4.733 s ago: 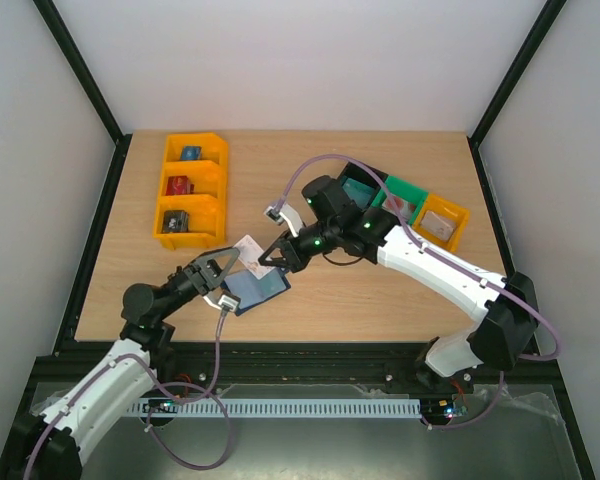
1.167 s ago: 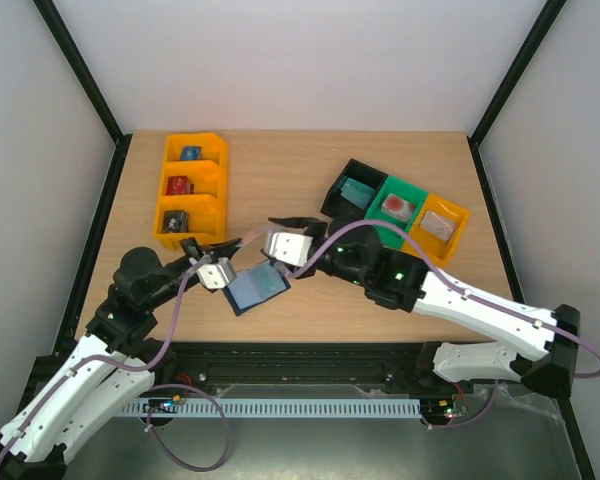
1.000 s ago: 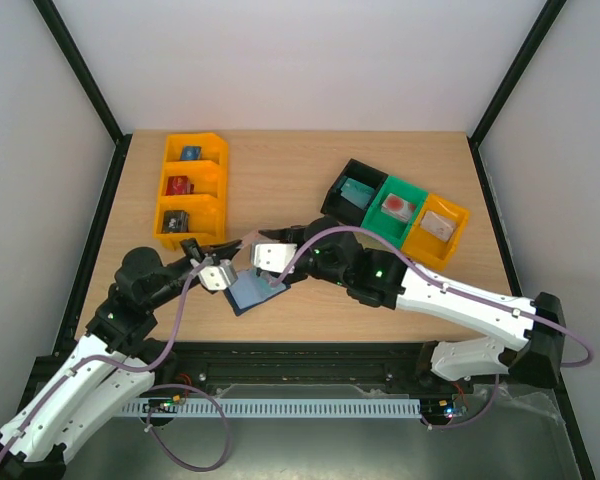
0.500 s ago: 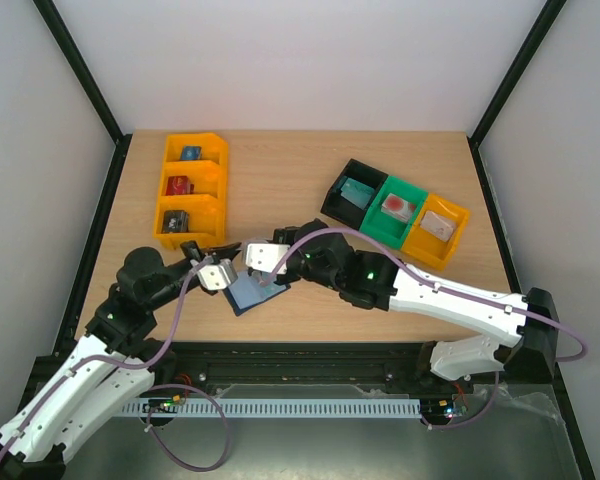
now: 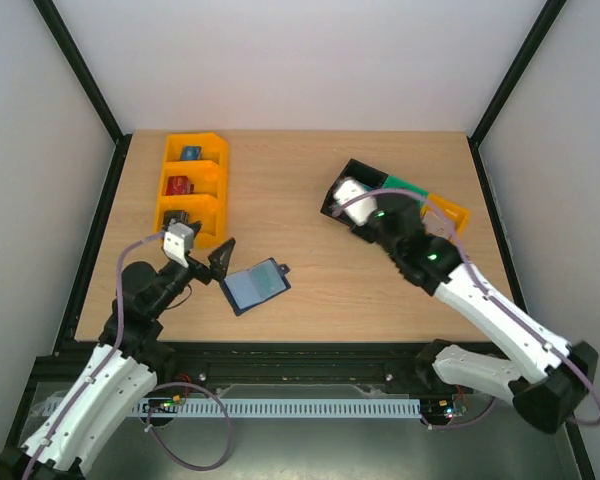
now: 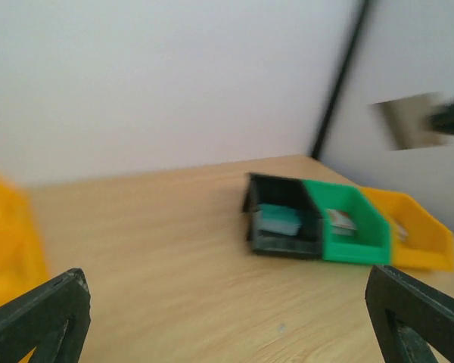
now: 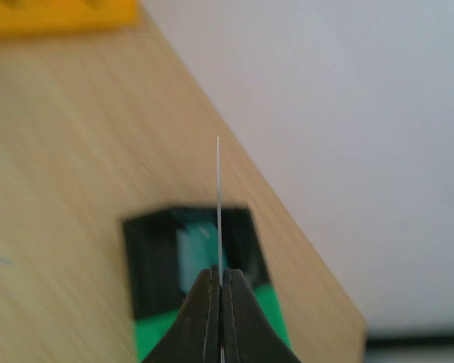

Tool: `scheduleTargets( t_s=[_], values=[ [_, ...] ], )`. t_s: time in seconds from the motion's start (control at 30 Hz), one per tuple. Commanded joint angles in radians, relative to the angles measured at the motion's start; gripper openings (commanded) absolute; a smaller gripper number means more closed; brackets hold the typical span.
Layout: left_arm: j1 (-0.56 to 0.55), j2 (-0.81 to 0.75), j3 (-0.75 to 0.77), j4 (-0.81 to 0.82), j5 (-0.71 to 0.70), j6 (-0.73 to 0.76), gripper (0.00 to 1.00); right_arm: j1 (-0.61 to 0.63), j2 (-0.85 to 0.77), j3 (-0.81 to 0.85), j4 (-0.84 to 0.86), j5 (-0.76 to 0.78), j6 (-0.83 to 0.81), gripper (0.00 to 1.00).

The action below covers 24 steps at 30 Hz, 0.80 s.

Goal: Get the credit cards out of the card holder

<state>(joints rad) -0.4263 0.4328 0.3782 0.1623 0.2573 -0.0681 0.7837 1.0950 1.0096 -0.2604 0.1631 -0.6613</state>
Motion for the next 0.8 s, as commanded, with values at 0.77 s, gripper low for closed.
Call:
scheduleTargets(
  t_s=[0.77],
  values=[
    [0.218,-0.297,-0.223,0.080,-0.283,-0.474,1.00,-0.849,0.318,0.027,-0.157,-0.056,-0.541,0.01]
  ],
)
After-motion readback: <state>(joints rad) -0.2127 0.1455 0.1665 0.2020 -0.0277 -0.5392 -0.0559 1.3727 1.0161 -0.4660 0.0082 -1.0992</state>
